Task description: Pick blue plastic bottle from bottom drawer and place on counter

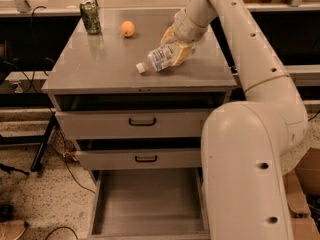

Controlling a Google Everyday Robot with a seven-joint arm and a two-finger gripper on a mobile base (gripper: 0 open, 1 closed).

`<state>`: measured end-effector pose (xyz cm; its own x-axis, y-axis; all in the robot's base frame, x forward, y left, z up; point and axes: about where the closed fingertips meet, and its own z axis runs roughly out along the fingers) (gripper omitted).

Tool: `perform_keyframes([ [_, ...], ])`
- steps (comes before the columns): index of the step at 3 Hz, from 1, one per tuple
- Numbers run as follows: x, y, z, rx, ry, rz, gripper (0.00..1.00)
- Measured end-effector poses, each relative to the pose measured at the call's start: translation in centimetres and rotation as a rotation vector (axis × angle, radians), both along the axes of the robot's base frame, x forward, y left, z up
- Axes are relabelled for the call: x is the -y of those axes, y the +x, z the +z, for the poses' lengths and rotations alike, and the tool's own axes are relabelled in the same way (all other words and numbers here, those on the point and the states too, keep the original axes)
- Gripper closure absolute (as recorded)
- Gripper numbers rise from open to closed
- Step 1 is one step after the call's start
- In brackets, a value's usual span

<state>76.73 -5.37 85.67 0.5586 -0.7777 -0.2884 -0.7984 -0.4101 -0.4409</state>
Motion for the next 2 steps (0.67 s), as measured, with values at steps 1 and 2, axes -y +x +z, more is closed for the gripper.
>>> perform_keyframes([
  [1,-0.33,0.59,-0.38,-0.005,-0.018,-0.007,0.36],
  [2,-0.53,0.98,-0.63,-0.009,-0.027,-0.011,0.12],
])
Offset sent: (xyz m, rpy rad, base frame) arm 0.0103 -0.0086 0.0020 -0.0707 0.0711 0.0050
